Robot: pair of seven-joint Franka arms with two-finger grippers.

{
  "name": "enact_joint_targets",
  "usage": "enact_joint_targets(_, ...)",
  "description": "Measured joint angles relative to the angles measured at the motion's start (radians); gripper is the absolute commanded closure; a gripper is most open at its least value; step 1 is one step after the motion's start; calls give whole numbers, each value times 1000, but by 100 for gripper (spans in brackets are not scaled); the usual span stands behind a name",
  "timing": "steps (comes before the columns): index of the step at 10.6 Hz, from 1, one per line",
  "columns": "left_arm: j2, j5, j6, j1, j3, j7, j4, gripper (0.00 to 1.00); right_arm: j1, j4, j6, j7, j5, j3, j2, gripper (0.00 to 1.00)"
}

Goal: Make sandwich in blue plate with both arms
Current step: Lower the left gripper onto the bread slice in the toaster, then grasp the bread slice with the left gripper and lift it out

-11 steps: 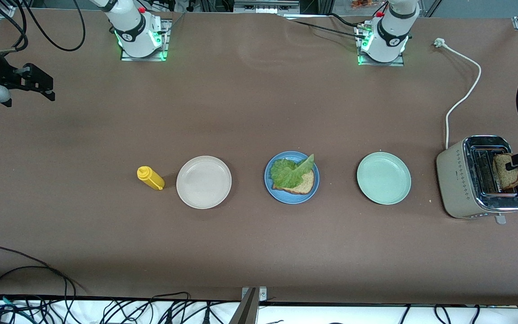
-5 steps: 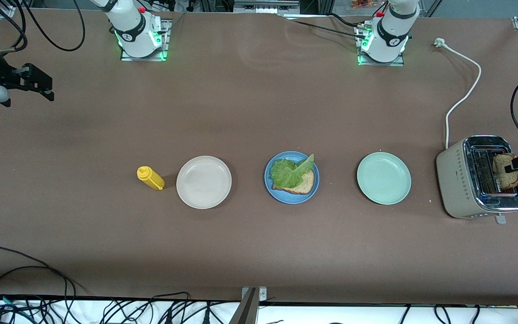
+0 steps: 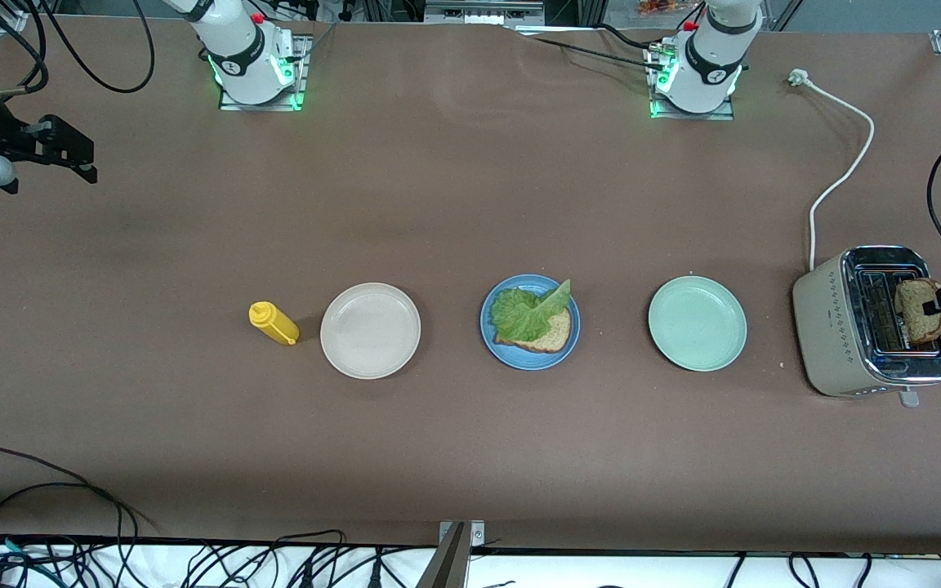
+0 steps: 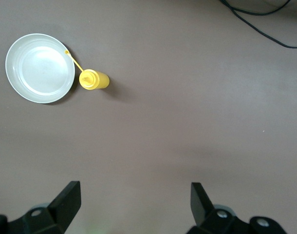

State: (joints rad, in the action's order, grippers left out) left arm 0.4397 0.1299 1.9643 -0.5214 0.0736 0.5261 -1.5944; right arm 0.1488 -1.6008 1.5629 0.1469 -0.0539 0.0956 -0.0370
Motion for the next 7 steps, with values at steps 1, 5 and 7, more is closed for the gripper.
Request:
enact_joint_targets(1,0,0,-3,0,2,0,4,100,0,0,0,0,0,0,0,0)
enact_joint_targets(5,-17,0,-140,3,17,0,96,100,0,2,0,0,-1,1,0,0)
enact_joint_targets(7,-51,-17,-190,7,30,1,128,100,0,3,0,0,-1,4,0,0)
